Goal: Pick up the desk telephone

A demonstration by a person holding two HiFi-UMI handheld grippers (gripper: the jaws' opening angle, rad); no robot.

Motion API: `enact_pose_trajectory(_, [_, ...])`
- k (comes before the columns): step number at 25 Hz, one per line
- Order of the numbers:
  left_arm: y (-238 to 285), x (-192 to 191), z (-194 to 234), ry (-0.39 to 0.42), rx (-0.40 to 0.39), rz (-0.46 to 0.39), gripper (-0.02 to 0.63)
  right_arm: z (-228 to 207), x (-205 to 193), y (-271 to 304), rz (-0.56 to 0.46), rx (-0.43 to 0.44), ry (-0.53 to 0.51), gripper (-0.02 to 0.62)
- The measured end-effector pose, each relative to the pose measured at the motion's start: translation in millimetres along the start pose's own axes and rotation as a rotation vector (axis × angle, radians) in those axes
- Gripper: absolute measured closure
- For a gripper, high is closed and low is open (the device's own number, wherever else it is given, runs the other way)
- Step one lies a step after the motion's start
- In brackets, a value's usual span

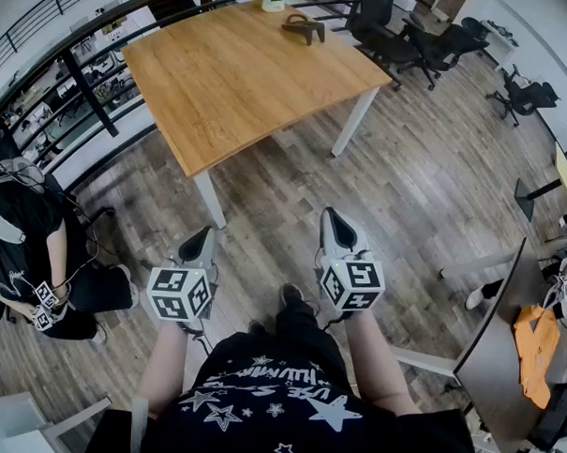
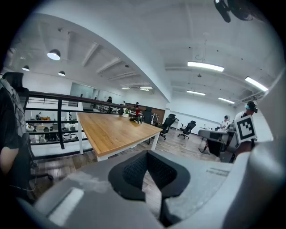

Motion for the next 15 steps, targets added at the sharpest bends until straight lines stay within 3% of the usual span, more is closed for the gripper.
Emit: enact_pose_trajectory(15, [-1.4, -14.3, -7.5, -0.001, 0.001, 0.017, 0.604, -4.3, -7.9, -5.0, 0.001, 0.012, 0.025, 0.597])
Point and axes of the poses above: the fingertips, and each gripper's own axes: y forward along the fingers, z to its left, x out of its top, the point moved 9 cm from there along -y, backward along the fingers, and after that the axes turned 12 degrees about -y, right-handed, at the moved point
